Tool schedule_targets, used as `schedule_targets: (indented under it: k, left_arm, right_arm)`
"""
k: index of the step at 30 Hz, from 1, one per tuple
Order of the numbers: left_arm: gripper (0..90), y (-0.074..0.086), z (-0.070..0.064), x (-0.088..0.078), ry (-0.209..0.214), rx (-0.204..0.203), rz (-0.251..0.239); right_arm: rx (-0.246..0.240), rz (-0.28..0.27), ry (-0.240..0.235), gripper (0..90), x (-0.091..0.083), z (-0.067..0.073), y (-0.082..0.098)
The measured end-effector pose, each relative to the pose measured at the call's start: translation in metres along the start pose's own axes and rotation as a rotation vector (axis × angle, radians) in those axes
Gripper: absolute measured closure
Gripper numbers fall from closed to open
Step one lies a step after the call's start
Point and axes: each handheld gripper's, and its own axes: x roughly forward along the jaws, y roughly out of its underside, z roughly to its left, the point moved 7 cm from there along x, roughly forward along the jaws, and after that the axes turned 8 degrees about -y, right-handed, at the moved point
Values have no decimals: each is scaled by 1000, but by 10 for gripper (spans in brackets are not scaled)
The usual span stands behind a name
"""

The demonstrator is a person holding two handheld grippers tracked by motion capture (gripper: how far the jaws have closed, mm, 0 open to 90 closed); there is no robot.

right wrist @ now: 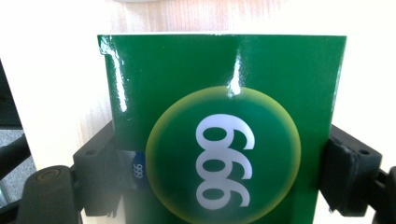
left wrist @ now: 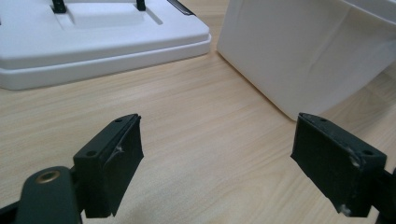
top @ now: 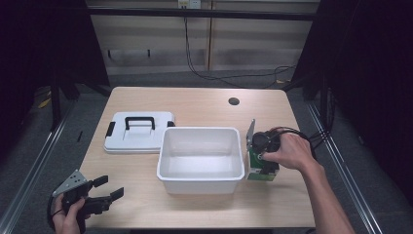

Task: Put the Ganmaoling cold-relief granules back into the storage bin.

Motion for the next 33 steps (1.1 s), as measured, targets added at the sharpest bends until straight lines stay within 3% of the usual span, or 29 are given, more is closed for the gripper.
schedule_targets:
  k: [20,33]
  left_arm:
    - [158,0,0,0,1,-8,-1]
    - [159,0,0,0,-1,-10,0]
  right_arm:
    - [3,-18,24,158,-30,5,3]
    - [10,12,45,158,-47,13,2]
